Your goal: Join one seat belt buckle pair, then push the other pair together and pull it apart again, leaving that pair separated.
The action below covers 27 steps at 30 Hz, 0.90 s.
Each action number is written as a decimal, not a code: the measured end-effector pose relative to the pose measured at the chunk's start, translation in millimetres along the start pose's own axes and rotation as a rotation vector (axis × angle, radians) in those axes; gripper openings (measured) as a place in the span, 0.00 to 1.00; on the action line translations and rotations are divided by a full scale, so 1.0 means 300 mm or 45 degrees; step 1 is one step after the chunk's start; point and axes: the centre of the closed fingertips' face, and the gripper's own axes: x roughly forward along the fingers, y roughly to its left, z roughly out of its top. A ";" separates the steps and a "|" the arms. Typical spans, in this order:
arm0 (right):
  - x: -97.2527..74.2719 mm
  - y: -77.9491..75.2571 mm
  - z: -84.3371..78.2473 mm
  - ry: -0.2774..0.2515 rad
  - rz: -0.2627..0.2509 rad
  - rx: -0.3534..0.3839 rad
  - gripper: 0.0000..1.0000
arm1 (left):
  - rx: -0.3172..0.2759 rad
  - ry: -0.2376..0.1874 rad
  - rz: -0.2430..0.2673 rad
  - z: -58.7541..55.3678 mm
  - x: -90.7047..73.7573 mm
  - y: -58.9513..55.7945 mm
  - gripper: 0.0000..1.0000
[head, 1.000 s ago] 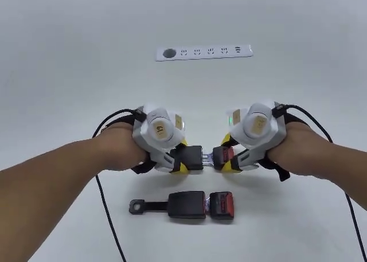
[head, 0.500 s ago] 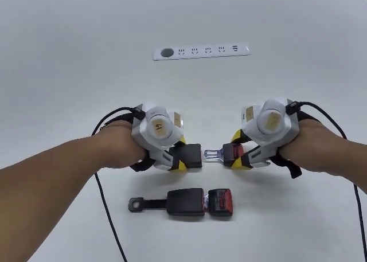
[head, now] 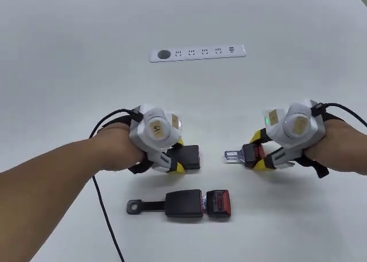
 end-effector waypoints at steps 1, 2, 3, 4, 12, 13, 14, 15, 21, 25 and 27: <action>-0.006 -0.001 -0.011 0.004 0.001 0.002 0.34 | 0.001 0.000 0.001 0.000 0.000 0.001 0.33; -0.010 0.000 -0.016 0.006 0.001 0.006 0.34 | 0.001 0.000 0.001 0.000 0.000 0.001 0.33; -0.016 0.000 -0.026 0.010 0.003 0.011 0.34 | 0.001 0.000 0.001 -0.001 0.000 0.002 0.33; -0.020 -0.001 -0.032 0.012 0.004 0.013 0.34 | 0.002 0.000 0.000 0.000 0.000 0.002 0.33; -0.051 -0.002 -0.089 0.031 0.015 0.056 0.34 | 0.009 0.004 -0.001 0.007 -0.001 -0.005 0.33; -0.053 0.000 -0.093 0.025 0.021 0.075 0.34 | 0.010 0.008 -0.004 0.009 -0.001 -0.006 0.34; -0.053 0.003 -0.095 0.021 0.030 0.098 0.34 | 0.010 0.011 -0.007 0.009 -0.001 -0.005 0.34; -0.056 0.001 -0.094 0.014 0.031 0.089 0.35 | 0.008 0.016 -0.009 0.010 0.000 -0.004 0.34; -0.059 0.006 -0.091 0.027 0.048 0.060 0.35 | -0.004 0.029 -0.011 0.011 0.000 -0.008 0.34; -0.060 0.002 -0.094 0.022 0.042 0.054 0.35 | -0.009 0.031 -0.011 0.014 0.000 -0.011 0.34; -0.059 0.005 -0.094 0.023 0.034 0.052 0.35 | -0.006 0.029 -0.010 0.015 0.000 -0.011 0.34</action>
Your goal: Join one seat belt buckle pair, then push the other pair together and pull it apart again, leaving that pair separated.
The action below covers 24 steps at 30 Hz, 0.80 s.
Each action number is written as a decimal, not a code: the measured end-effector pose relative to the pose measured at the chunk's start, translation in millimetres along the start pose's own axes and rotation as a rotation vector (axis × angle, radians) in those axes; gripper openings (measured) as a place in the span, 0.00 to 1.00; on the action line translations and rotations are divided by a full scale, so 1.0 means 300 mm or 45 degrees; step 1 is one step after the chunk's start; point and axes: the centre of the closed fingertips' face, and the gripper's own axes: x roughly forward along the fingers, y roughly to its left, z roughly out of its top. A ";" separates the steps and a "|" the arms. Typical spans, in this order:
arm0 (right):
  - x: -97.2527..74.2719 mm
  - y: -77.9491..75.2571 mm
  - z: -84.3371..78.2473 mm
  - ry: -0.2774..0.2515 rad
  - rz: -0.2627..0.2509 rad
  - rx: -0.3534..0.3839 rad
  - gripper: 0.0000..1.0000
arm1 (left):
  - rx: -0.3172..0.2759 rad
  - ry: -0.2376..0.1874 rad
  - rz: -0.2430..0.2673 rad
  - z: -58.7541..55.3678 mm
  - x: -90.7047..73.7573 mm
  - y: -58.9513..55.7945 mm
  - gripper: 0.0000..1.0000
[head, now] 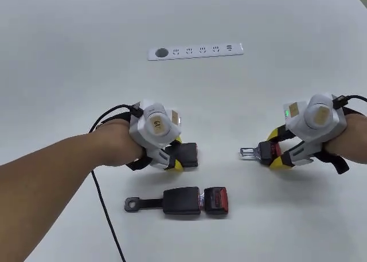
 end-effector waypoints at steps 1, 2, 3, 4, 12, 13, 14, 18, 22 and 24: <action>0.000 0.001 0.001 0.000 -0.003 -0.003 0.35 | 0.001 -0.001 0.000 0.000 0.000 0.000 0.34; 0.000 -0.003 0.003 0.005 -0.019 -0.025 0.36 | 0.003 -0.003 0.002 -0.002 0.000 0.002 0.34; 0.000 -0.007 0.005 0.006 -0.033 -0.031 0.38 | 0.008 -0.004 0.003 -0.001 0.000 0.001 0.34; 0.000 -0.005 0.008 0.007 -0.039 -0.034 0.39 | 0.012 -0.004 0.004 -0.001 -0.001 0.001 0.34; -0.015 0.000 0.039 -0.057 -0.132 0.036 0.50 | 0.075 0.007 0.028 0.006 -0.023 -0.002 0.47; -0.022 0.007 0.048 -0.078 -0.136 0.041 0.51 | 0.066 -0.008 0.049 0.016 -0.043 0.003 0.48; -0.040 0.021 0.069 -0.095 -0.155 0.060 0.51 | 0.059 -0.018 0.067 0.021 -0.056 0.008 0.48; -0.052 0.055 0.109 -0.168 -0.186 0.122 0.56 | 0.040 -0.077 0.163 0.038 -0.098 0.019 0.51; -0.060 0.119 0.161 -0.215 -0.216 0.154 0.61 | -0.011 -0.152 0.258 0.062 -0.151 0.015 0.61; -0.058 0.146 0.181 -0.245 -0.232 0.194 0.64 | -0.043 -0.190 0.275 0.057 -0.163 0.005 0.61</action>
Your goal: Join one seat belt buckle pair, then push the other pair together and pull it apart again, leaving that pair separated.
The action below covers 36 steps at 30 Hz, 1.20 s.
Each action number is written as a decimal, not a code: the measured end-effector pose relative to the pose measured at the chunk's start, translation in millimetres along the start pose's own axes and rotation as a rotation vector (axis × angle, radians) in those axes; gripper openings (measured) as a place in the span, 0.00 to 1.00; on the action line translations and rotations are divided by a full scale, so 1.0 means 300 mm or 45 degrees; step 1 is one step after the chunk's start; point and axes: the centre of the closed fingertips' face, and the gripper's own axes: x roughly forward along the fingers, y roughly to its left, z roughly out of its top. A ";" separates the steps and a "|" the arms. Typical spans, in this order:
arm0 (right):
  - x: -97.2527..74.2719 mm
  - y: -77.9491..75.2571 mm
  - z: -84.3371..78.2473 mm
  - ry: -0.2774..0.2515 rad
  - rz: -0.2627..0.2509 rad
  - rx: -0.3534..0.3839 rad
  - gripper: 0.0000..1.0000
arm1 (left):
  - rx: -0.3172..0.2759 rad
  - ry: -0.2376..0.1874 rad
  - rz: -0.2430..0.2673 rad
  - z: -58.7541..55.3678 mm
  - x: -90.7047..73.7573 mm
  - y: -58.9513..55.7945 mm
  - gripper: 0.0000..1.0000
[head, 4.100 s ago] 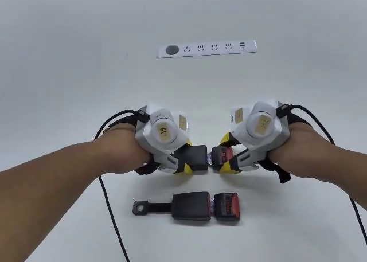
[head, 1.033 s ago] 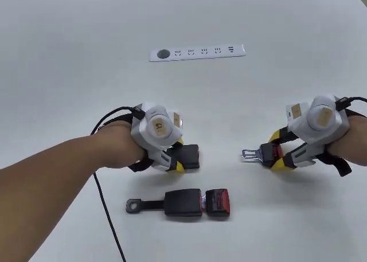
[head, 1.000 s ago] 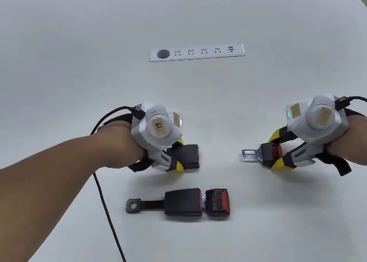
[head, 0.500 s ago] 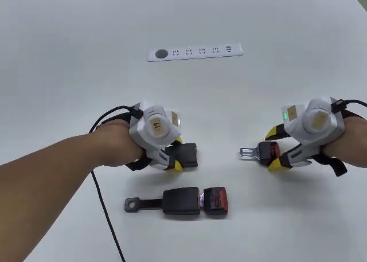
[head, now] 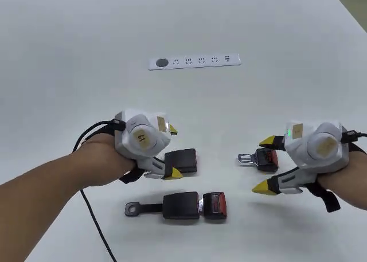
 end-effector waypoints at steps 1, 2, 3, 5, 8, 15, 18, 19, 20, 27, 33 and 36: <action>-0.001 0.019 0.009 -0.018 -0.008 0.014 0.65 | -0.010 -0.003 0.012 0.007 -0.019 -0.007 0.62; -0.002 0.029 0.014 -0.025 -0.012 0.022 0.67 | -0.029 -0.011 0.028 0.010 -0.038 -0.020 0.63; -0.005 0.047 0.020 -0.028 -0.021 0.030 0.68 | -0.048 -0.027 0.042 0.002 -0.043 -0.023 0.65; -0.017 0.059 0.024 -0.035 -0.064 0.025 0.72 | -0.107 -0.053 0.069 -0.007 -0.064 -0.051 0.67; -0.053 0.050 0.021 -0.055 -0.146 0.065 0.78 | -0.143 -0.055 0.065 -0.042 -0.102 -0.122 0.71; -0.106 0.098 -0.033 -0.048 -0.176 0.129 0.85 | -0.319 -0.053 0.132 -0.150 -0.202 -0.211 0.81; -0.114 0.110 -0.060 -0.044 -0.203 0.163 0.91 | -0.389 -0.047 0.143 -0.202 -0.244 -0.258 0.85; -0.117 0.116 -0.061 -0.049 -0.206 0.171 0.93 | -0.393 -0.037 0.155 -0.213 -0.253 -0.264 0.85; -0.125 0.125 -0.060 -0.054 -0.206 0.186 0.93 | -0.406 -0.026 0.171 -0.230 -0.265 -0.269 0.87; -0.157 0.130 -0.052 -0.084 -0.240 0.250 1.00 | -0.504 0.006 0.276 -0.297 -0.309 -0.250 1.00; -0.163 0.145 -0.063 -0.069 -0.238 0.262 1.00 | -0.545 -0.032 0.315 -0.272 -0.339 -0.219 1.00; -0.163 0.146 -0.068 -0.076 -0.238 0.277 1.00 | -0.528 -0.035 0.322 -0.260 -0.339 -0.220 1.00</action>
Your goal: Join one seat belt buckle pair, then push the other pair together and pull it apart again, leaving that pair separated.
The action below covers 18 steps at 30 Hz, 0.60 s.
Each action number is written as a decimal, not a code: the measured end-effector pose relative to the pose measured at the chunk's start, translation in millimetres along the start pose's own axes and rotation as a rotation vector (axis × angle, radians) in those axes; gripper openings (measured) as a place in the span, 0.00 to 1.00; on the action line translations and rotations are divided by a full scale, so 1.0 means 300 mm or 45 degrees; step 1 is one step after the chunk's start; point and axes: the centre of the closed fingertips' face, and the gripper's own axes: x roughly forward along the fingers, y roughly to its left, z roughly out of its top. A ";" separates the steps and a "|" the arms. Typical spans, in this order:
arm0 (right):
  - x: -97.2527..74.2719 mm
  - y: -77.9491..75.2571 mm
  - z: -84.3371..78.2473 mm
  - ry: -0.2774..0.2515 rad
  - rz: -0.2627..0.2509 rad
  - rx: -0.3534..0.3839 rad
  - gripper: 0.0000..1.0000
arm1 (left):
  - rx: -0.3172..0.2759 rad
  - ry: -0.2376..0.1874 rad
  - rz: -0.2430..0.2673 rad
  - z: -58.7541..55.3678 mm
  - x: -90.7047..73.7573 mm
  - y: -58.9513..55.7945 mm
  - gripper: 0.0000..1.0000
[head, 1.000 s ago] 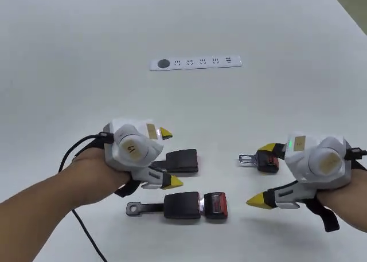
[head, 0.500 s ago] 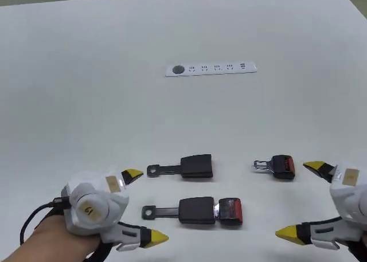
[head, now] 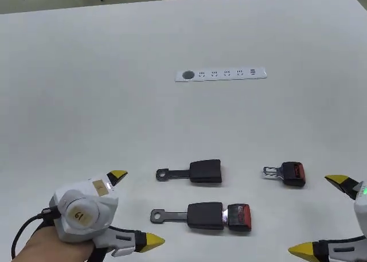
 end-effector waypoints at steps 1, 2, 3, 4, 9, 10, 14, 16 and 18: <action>-0.001 0.001 0.000 0.000 0.000 0.003 1.00 | 0.001 -0.003 -0.004 -0.004 0.004 0.001 1.00; 0.000 0.000 -0.005 0.000 0.000 0.006 1.00 | 0.001 -0.003 -0.004 -0.005 0.005 -0.001 1.00; -0.001 0.000 -0.005 0.000 -0.001 0.007 1.00 | 0.006 -0.003 0.000 -0.003 0.004 -0.009 1.00; -0.002 0.001 -0.004 -0.001 -0.001 0.005 1.00 | 0.006 0.000 0.002 -0.007 0.004 -0.012 1.00; -0.005 0.007 -0.003 -0.003 0.000 0.010 1.00 | -0.003 0.001 -0.013 -0.013 0.005 -0.019 1.00; -0.006 0.009 -0.003 -0.003 0.000 0.013 1.00 | -0.001 0.000 -0.016 -0.011 0.005 -0.021 1.00; -0.008 0.009 -0.006 -0.003 0.001 0.025 1.00 | -0.003 -0.005 -0.014 -0.015 0.008 -0.015 1.00; -0.010 0.004 -0.007 -0.005 -0.005 0.027 1.00 | -0.006 -0.005 -0.016 -0.023 0.011 -0.011 1.00; -0.012 0.001 -0.006 -0.006 -0.009 0.030 1.00 | -0.004 0.001 -0.022 -0.026 0.013 -0.016 1.00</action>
